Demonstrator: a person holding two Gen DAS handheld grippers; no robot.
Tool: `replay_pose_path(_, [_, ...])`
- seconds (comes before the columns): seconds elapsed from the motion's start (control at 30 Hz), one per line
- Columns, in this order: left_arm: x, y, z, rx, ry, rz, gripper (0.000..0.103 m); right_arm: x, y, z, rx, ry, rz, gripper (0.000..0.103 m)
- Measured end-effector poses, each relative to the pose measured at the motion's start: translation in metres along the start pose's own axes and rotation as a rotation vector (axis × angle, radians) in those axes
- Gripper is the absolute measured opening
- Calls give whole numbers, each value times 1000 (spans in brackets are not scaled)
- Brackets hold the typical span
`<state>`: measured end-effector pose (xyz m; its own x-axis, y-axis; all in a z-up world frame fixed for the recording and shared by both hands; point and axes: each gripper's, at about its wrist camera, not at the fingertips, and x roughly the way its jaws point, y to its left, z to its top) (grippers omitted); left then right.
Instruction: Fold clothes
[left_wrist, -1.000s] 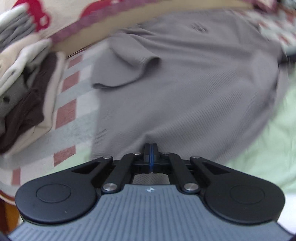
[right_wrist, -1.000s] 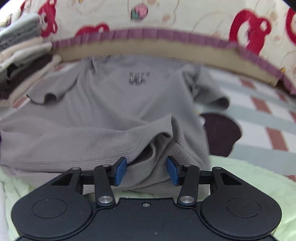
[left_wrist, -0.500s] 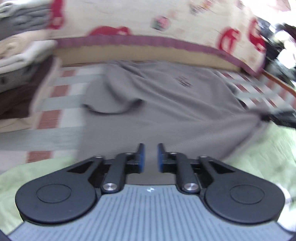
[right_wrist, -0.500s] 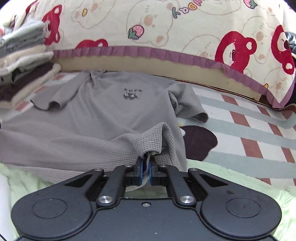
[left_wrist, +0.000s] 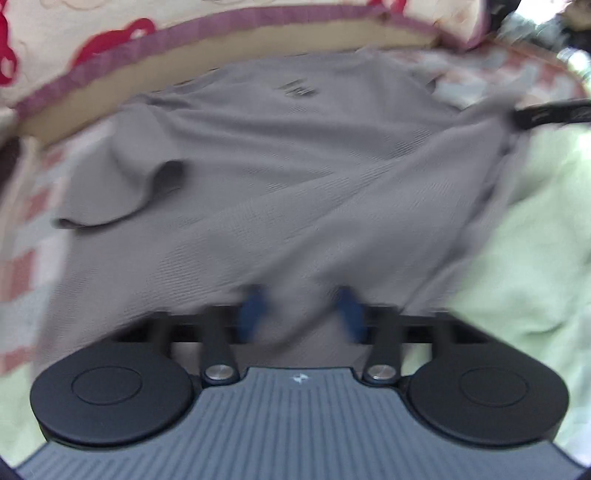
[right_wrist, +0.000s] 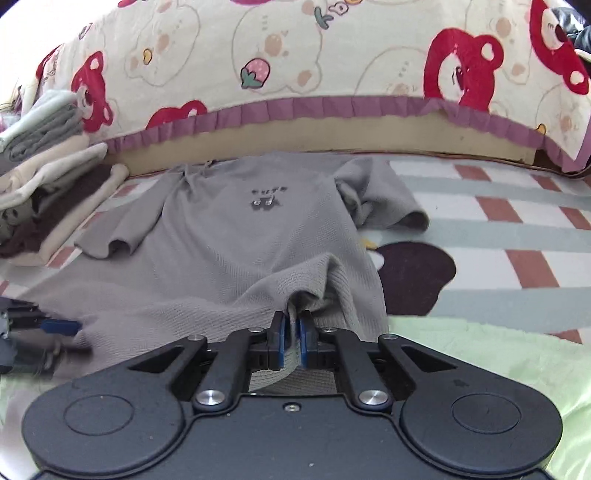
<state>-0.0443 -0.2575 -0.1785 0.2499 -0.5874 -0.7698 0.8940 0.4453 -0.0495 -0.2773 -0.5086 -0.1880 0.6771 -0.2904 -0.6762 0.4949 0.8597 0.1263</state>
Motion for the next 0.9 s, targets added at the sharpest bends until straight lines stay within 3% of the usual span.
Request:
replay_pose_path(0.03, [0,5,2,-42,-8,15,7,4,6,-5,-58,23,-31,2])
replay_pose_path(0.1, [-1,15,6,-125,-23,46,4,13,17,-16,-162,68,-86,2])
replay_pose_path(0.17, [-3,23,9,-191,-38,72,3,16,16,-21,-135,87,-68,2])
replay_pose_path(0.3, [-9,27,8,-203,-65,88,1,9,15,-24,-129,138,-82,1])
replay_pose_path(0.5, [-17,32,8,-217,-102,112,1,-13,22,-40,-186,273,-31,1])
replay_pose_path(0.67, [-11,31,8,-197,-106,130,2,-25,20,-35,-120,337,54,1])
replay_pose_path(0.73, [-10,33,8,-201,-101,125,2,-27,16,-34,-118,312,1,1])
replay_pose_path(0.8, [-8,35,7,-209,-89,119,3,-26,15,-33,-160,269,-110,2])
replay_pose_path(0.9, [-4,37,6,-212,-78,113,4,-30,13,-31,-176,204,-213,9])
